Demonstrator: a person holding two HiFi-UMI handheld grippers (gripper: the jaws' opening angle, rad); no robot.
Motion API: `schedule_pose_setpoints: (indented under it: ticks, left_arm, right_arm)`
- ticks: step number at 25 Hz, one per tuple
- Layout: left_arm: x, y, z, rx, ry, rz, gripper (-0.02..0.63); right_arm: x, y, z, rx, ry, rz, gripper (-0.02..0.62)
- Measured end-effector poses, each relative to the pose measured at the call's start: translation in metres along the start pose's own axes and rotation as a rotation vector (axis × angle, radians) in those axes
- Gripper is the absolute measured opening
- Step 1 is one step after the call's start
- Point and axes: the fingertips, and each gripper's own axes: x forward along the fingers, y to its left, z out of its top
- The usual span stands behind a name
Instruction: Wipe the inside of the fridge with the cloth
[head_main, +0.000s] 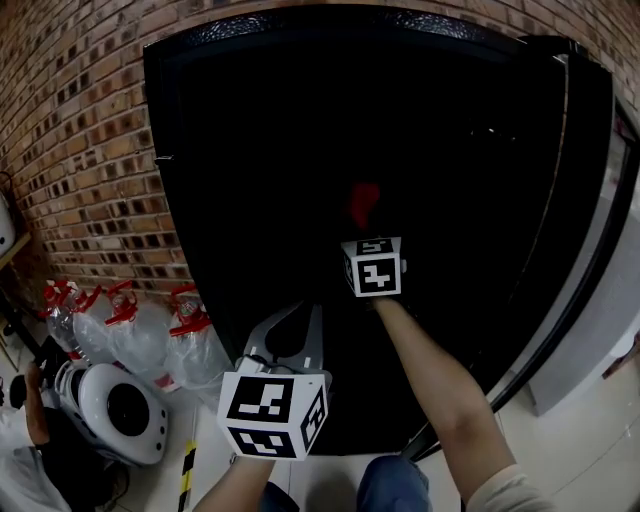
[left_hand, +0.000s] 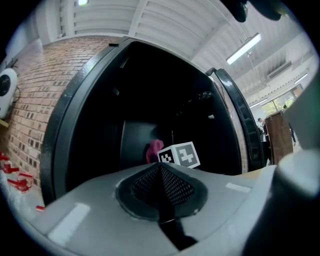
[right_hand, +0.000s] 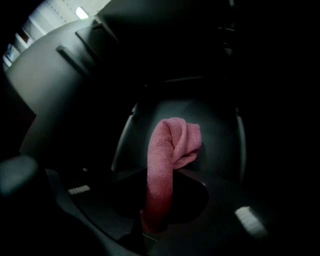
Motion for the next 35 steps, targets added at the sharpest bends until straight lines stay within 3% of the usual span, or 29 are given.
schedule_pose_setpoints:
  ticks: [5,8,15,28,35]
  left_arm:
    - [0.013,-0.012,-0.008,0.001,0.021,-0.036,0.015]
    - [0.020,-0.015,-0.010,0.003,0.030,-0.045,0.015]
    - [0.033,-0.025,-0.016,-0.005,0.045,-0.065,0.015]
    - [0.045,-0.036,-0.026,-0.042,0.051,-0.091,0.015]
    - [0.041,-0.032,-0.024,-0.042,0.049,-0.072,0.015]
  right_arm:
    - [-0.018,-0.045,-0.005,0.048,0.025,-0.120,0.060]
    - [-0.027,-0.058,-0.005,0.080,0.035,-0.148,0.060]
    - [-0.063,-0.050,0.013,0.140,-0.004,-0.095,0.060]
    - [-0.190,-0.014,0.027,0.188,-0.078,0.003,0.060]
    - [-0.223,-0.011,0.027,0.207,-0.110,-0.004,0.060]
